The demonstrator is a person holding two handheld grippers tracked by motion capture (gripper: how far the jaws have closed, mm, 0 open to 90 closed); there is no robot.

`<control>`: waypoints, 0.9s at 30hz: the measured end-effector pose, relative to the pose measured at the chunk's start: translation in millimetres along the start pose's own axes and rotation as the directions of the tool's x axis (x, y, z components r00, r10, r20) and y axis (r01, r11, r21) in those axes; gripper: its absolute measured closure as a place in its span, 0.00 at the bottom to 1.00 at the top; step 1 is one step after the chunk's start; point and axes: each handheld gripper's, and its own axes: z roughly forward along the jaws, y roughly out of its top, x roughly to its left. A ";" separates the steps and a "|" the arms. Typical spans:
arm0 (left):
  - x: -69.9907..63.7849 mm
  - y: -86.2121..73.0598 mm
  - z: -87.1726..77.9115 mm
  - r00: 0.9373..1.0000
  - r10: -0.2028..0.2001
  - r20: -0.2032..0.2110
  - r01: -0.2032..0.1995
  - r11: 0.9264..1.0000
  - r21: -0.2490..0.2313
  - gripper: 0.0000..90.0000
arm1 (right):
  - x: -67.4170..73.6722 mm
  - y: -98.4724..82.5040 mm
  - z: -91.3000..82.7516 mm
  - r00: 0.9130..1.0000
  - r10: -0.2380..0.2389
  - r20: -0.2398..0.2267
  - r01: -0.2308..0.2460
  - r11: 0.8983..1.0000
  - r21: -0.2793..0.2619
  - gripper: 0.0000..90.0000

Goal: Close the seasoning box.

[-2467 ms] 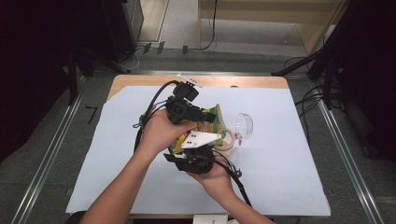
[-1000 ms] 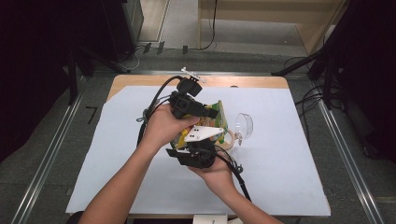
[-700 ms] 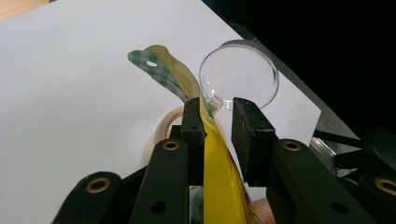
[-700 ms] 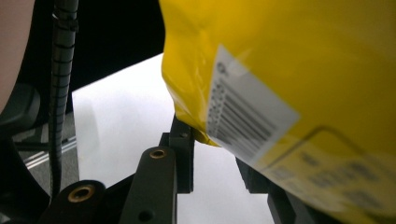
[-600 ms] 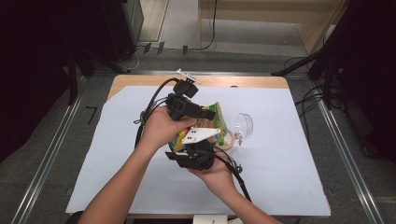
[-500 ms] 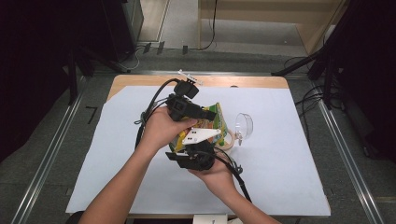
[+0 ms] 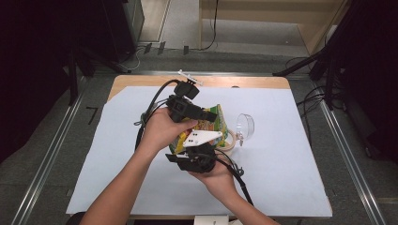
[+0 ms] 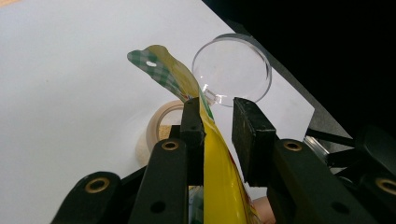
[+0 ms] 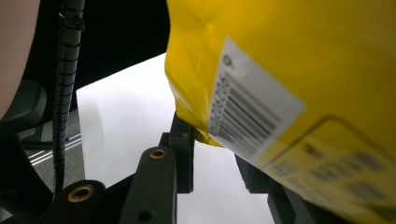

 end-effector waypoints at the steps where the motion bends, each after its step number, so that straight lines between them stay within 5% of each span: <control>1: -0.3 -0.1 -0.2 1.000 0.001 -0.001 -0.001 1.000 0.000 0.83 | 0.2 -0.1 0.0 1.000 0.000 0.001 0.000 1.000 -0.001 0.79; 27: -2.5 -0.4 0.6 1.000 -0.001 -0.001 0.001 1.000 0.028 0.83 | 3.1 -3.1 0.5 1.000 0.026 -0.009 -0.026 1.000 -0.014 0.79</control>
